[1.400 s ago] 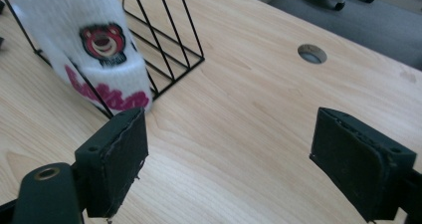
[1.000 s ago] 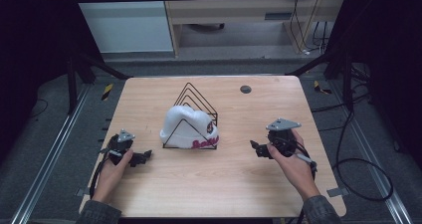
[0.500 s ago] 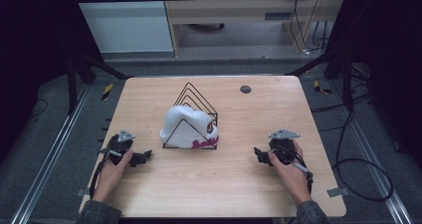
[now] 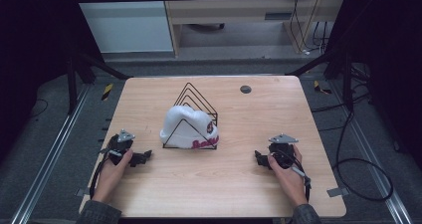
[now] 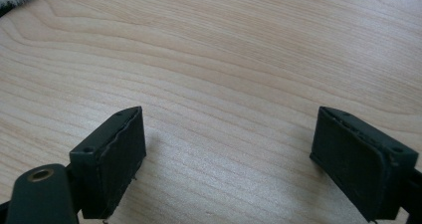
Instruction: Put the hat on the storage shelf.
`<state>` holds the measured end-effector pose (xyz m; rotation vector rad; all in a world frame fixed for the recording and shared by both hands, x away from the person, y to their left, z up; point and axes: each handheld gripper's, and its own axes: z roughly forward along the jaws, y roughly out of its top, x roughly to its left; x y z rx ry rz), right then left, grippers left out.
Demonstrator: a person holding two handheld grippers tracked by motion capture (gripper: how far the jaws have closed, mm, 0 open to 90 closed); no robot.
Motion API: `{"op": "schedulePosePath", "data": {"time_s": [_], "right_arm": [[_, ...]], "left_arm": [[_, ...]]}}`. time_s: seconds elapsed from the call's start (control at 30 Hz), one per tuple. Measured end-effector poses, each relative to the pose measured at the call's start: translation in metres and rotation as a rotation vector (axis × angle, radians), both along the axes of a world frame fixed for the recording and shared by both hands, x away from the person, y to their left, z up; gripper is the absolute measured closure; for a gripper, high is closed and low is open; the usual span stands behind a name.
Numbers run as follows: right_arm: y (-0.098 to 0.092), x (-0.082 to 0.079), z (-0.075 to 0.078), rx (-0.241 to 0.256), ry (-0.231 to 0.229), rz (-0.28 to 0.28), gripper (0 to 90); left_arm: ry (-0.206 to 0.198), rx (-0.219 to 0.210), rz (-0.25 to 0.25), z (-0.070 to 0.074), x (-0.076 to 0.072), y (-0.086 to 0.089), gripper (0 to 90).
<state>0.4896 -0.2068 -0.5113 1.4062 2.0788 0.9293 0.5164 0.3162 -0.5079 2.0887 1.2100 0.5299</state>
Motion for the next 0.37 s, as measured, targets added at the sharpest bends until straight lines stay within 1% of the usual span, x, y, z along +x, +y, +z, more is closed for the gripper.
{"op": "schedulePosePath", "data": {"time_s": [0.1,0.2,0.23,0.3,0.37], "right_arm": [[0.0001,-0.0002,0.0001,0.003,0.005,-0.004,13.3],[0.0003,-0.0009,-0.0003,-0.001,0.001,-0.010,13.2],[0.0009,-0.0018,-0.0005,-0.003,-0.002,-0.020,13.2],[0.0041,-0.0073,-0.0004,-0.002,-0.001,-0.061,13.3],[0.0066,-0.0091,-0.0005,0.000,-0.001,-0.082,13.2]], "left_arm": [[0.000,0.000,0.000,0.0000,0.0000,0.0000,0.0],[0.000,0.000,0.000,0.0000,-0.0001,0.0000,0.0],[0.000,0.000,0.000,0.0000,-0.0001,0.0000,0.0],[0.000,0.000,0.000,0.0000,-0.0001,0.0000,0.0],[0.000,0.000,0.000,0.0000,-0.0001,0.0000,0.0]]}}
